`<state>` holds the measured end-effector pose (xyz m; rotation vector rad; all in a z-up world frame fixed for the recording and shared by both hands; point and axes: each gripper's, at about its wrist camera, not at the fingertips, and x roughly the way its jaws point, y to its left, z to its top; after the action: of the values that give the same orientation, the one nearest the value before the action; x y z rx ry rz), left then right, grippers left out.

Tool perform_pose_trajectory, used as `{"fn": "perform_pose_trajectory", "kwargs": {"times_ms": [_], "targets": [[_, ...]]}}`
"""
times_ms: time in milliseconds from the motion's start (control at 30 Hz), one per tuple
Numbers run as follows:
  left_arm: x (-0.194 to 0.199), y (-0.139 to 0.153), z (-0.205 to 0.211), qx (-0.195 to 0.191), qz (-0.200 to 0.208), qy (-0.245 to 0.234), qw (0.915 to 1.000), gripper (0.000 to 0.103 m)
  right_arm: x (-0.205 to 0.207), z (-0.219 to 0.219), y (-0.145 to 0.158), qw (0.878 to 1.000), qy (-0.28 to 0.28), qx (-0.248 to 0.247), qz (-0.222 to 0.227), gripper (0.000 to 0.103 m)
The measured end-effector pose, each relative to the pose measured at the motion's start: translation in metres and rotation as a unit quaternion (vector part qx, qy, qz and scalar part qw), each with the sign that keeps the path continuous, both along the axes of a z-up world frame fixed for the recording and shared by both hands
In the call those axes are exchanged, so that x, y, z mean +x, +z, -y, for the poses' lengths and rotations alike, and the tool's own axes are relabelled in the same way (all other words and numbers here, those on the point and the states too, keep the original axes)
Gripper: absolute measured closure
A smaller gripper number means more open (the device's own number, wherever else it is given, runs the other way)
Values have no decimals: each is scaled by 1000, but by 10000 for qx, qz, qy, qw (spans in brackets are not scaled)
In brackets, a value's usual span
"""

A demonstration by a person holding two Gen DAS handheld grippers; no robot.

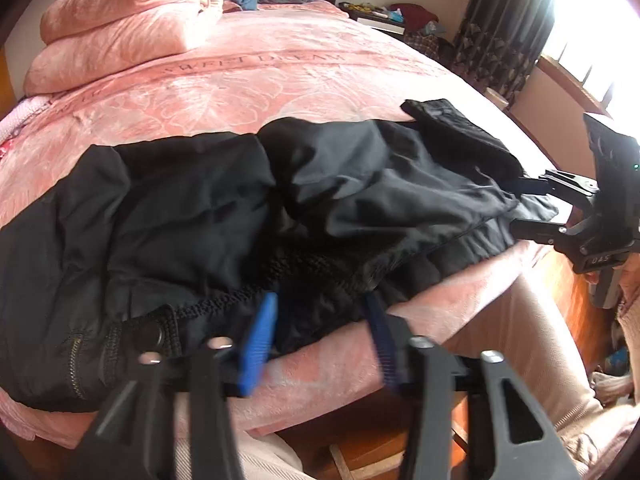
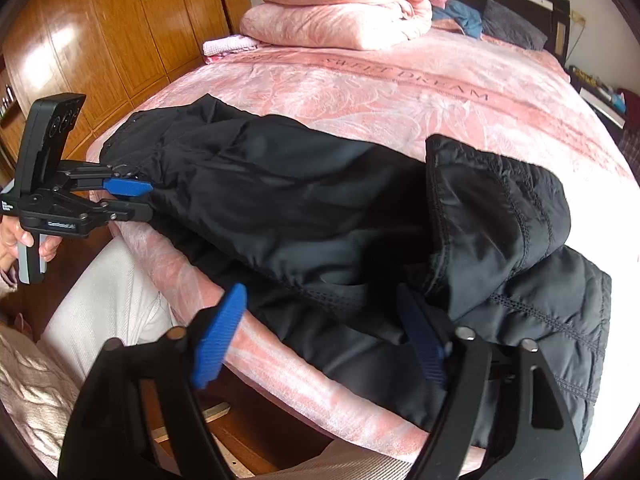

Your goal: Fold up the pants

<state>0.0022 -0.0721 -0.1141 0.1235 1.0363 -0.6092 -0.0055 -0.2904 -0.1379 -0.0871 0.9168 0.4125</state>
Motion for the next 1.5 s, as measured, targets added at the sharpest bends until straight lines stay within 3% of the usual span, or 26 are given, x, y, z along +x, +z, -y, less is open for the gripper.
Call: {"fn": "perform_pose_trajectory", "kwargs": {"times_ms": [33,133,200,300,400,567,700,767,800,833,867,933,1067,1233,1333,1500], "targets": [[-5,8,-5,-236,60,17,9997,15,-3,0,4,10000,-3,-65,53,20],[-7,27,-18,-718,-17,95,9974,16,-12,18,25,9986,-250,447,132,23],[-3,35,-23,-766,21,224,9968,15,-13,33,41,9946,-584,811,282,23],[15,38,-25,-555,186,661,9961,9,8,46,60,9870,-1309,783,497,23],[40,31,-27,-548,212,1250,9904,7,46,39,55,9786,-2030,72,342,23],[74,1,-31,-548,-397,1834,9807,7,101,12,15,9658,-2499,-680,-71,25],[81,-17,-33,-417,-692,1936,9777,7,134,-2,-18,9376,-2822,-2009,-301,27],[81,-25,-33,-286,-772,1928,9778,7,143,2,-32,9248,-2919,-2390,-487,42],[80,-29,-32,-258,-797,1911,9780,7,146,5,-36,9246,-2934,-2356,-592,47],[80,-32,-33,-246,-803,1891,9784,7,147,11,-38,9279,-2959,-2154,-712,70],[80,-33,-32,-227,-794,1875,9788,7,146,16,-39,9283,-3017,-2019,-805,84],[80,-36,-30,-147,-774,1827,9800,7,139,21,-32,9279,-3099,-1944,-721,89],[79,-39,-23,107,-696,1685,9832,6,110,40,4,9336,-3327,-1285,-339,92],[74,-41,-13,395,-543,1567,9854,5,54,85,46,9225,-3828,-493,11,92],[70,-39,-10,430,-532,1593,9849,5,17,116,49,9109,-4124,-148,-41,92],[67,-32,-4,195,-606,1699,9834,5,-29,159,19,8868,-4593,224,-463,91]]}}
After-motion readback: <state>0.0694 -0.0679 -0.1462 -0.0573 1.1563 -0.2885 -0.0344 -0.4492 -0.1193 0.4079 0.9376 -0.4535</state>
